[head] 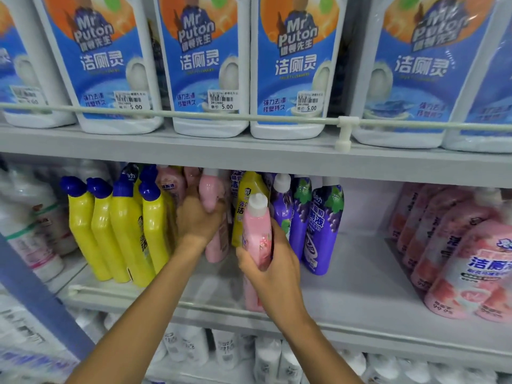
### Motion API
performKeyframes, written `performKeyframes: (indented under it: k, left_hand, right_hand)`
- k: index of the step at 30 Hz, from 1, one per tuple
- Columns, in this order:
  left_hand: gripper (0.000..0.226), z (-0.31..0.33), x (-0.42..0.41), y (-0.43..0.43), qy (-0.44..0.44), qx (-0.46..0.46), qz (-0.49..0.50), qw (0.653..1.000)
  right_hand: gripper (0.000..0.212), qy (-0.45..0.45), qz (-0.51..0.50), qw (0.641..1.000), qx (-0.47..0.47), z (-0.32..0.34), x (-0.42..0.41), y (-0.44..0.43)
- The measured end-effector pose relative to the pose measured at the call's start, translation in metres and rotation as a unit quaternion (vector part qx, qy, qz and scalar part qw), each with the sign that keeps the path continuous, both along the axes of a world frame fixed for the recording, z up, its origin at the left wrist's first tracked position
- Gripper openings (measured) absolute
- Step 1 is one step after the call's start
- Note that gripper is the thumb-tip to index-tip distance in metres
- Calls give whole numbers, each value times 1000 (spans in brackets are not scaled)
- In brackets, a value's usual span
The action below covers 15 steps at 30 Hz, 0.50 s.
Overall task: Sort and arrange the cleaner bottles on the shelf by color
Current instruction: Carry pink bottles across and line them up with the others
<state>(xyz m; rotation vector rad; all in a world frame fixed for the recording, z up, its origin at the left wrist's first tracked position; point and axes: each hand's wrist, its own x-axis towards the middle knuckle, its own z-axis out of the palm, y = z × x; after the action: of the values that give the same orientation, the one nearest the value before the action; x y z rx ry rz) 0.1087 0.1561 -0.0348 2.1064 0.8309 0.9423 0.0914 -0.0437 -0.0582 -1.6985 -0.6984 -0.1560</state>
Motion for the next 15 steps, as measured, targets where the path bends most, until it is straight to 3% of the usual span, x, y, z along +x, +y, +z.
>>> performKeyframes:
  k: [4,10,15]
  left_hand:
    - [43,-17,-8,-11,-47,-83,-46,994]
    - [42,-16,-36,-30,-163,-81,-97,978]
    - [40,17,-79,-87,-170,-97,-187,963]
  right_hand:
    - [66,18,-2,1000,13,-9,1,4]
    - [50,27,7,996,80,-1,4,-11]
    - [42,46,17,989,142,17,11,-64]
